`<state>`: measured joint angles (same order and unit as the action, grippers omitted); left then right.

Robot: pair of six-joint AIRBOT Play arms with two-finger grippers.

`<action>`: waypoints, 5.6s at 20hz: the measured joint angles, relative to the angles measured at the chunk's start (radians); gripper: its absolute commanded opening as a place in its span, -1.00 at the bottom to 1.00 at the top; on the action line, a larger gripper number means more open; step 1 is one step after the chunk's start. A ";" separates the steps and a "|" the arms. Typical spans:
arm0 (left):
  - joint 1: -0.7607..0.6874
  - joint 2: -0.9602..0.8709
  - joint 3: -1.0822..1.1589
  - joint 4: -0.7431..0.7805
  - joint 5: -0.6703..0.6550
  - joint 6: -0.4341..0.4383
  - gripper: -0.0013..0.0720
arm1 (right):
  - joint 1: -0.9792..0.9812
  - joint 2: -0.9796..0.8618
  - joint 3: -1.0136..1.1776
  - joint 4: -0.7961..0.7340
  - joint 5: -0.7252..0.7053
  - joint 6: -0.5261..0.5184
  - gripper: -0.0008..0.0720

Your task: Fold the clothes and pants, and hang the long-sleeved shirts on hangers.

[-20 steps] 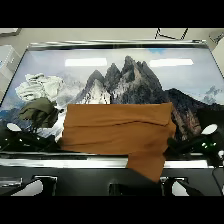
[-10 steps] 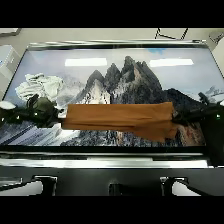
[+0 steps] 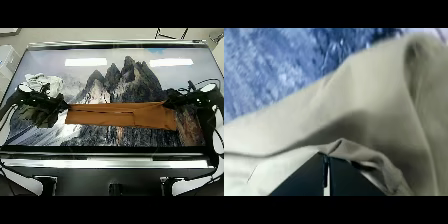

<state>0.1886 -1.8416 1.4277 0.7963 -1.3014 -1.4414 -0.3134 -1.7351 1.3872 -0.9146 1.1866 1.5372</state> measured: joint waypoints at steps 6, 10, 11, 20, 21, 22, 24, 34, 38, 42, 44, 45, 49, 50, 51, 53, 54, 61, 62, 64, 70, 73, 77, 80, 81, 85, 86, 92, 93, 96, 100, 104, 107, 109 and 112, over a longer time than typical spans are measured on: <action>0.048 -0.015 0.051 0.000 -0.118 -0.009 0.47 | -0.053 -0.022 0.091 0.020 0.072 -0.026 0.85; 0.097 0.082 0.066 0.002 -0.180 0.010 0.50 | -0.184 -0.021 0.122 -0.045 0.253 -0.048 0.98; 0.101 0.111 0.068 0.002 -0.188 0.013 0.50 | -0.205 -0.021 0.103 -0.065 0.281 -0.059 0.99; -0.001 0.337 0.072 -0.001 -0.201 0.008 0.50 | -0.171 -0.083 -0.081 0.043 0.227 -0.209 0.96; -0.022 0.349 0.072 -0.001 -0.192 0.004 0.50 | -0.151 -0.090 -0.085 0.065 0.205 -0.217 0.63; -0.047 0.359 0.072 -0.001 -0.185 0.002 0.50 | -0.129 -0.094 -0.089 0.071 0.175 -0.225 -0.02; -0.102 0.370 0.072 -0.001 -0.160 -0.003 0.42 | -0.089 -0.103 -0.085 0.055 0.116 -0.230 -0.89; -0.565 0.197 0.044 -0.002 0.308 -0.038 -0.89 | 0.081 0.183 0.025 0.072 0.200 -0.132 -0.89; -0.710 0.043 0.042 -0.079 0.441 -0.137 -0.89 | 0.130 0.372 0.032 0.077 0.269 -0.037 -0.89; -0.827 -0.069 0.044 -0.242 0.529 -0.167 -0.89 | 0.150 0.505 0.034 0.095 0.299 0.035 -0.89; -0.892 -0.109 0.054 -0.347 0.565 -0.171 -0.89 | 0.153 0.544 0.035 0.105 0.304 0.054 -0.89; -0.923 -0.125 0.064 -0.398 0.594 -0.167 -0.89 | 0.154 0.555 0.034 0.105 0.306 0.063 -0.89; -0.996 -0.168 0.108 -0.543 0.716 -0.159 -0.90 | 0.156 0.558 0.034 0.111 0.311 0.085 -0.89; -0.988 -0.172 0.114 -0.547 0.728 -0.157 -0.90 | 0.160 0.550 0.034 0.111 0.310 0.088 -0.89; -0.969 -0.170 0.117 -0.533 0.727 -0.156 -0.90 | 0.171 0.536 0.034 0.111 0.306 0.092 -0.89; -0.901 -0.145 0.122 -0.444 0.681 -0.155 -0.90 | 0.217 0.501 0.034 0.113 0.289 0.095 -0.89; -0.858 -0.121 0.124 -0.377 0.648 -0.155 -0.90 | 0.250 0.481 0.034 0.114 0.271 0.095 -0.89; -0.459 0.248 0.126 0.169 0.340 -0.164 -0.90 | 0.586 0.227 0.034 0.170 -0.008 0.135 -0.38; -0.408 0.312 0.126 0.204 0.321 -0.164 -0.90 | 0.632 0.176 0.034 0.200 -0.061 0.140 0.41; -0.331 0.422 0.126 0.251 0.293 -0.164 -0.90 | 0.714 0.075 0.034 0.291 -0.157 0.140 0.86; -0.206 0.609 0.126 0.302 0.211 -0.126 -0.89 | 0.661 0.005 0.034 0.383 -0.163 0.067 0.88; -0.180 0.637 0.126 0.311 0.169 -0.100 -0.89 | 0.475 0.085 0.033 0.175 -0.012 0.078 0.87; -0.169 0.650 0.126 0.314 0.143 -0.084 -0.89 | 0.255 0.152 -0.072 -0.082 0.148 0.117 0.86; -0.167 0.653 0.126 0.314 0.135 -0.081 -0.89 | 0.196 0.163 -0.239 -0.024 0.118 0.041 0.84; -0.167 0.653 0.126 0.313 0.134 -0.083 -0.89 | 0.192 0.159 -0.285 0.022 0.093 0.001 0.70; -0.166 0.654 0.126 0.312 0.131 -0.102 -0.89 | 0.212 0.109 -0.385 0.195 0.023 -0.133 -0.01; -0.166 0.654 0.126 0.311 0.131 -0.104 -0.89 | 0.219 0.098 -0.394 0.228 0.005 -0.160 -0.64; -0.166 0.655 0.126 0.306 0.130 -0.111 -0.89 | 0.190 0.093 -0.296 0.367 0.051 -0.267 -0.89; -0.166 0.655 0.126 0.305 0.129 -0.112 -0.89 | 0.169 0.105 -0.235 0.370 0.087 -0.268 -0.89; -0.166 0.655 0.126 0.305 0.131 -0.113 -0.89 | 0.090 0.149 -0.006 0.351 0.173 -0.183 -0.89; -0.166 0.655 0.126 0.304 0.142 -0.112 -0.89 | -0.049 0.182 0.333 0.256 0.266 -0.023 -0.89; -0.166 0.655 0.126 0.304 0.148 -0.107 -0.89 | -0.227 0.190 0.530 0.137 0.292 0.107 -0.89; -0.166 0.655 0.126 0.304 0.148 -0.105 -0.89 | -0.357 0.185 0.581 0.045 0.299 0.153 -0.89; -0.166 0.655 0.126 0.304 0.149 -0.104 -0.89 | -0.430 0.178 0.594 -0.017 0.299 0.171 -0.89; -0.166 0.655 0.126 0.304 0.149 -0.103 -0.89 | -0.515 0.166 0.603 -0.068 0.294 0.184 -0.89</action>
<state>0.0223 -1.1870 1.5536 1.1007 -1.1526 -1.5448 -0.8288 -1.5692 1.9907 -0.9825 1.4807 1.7210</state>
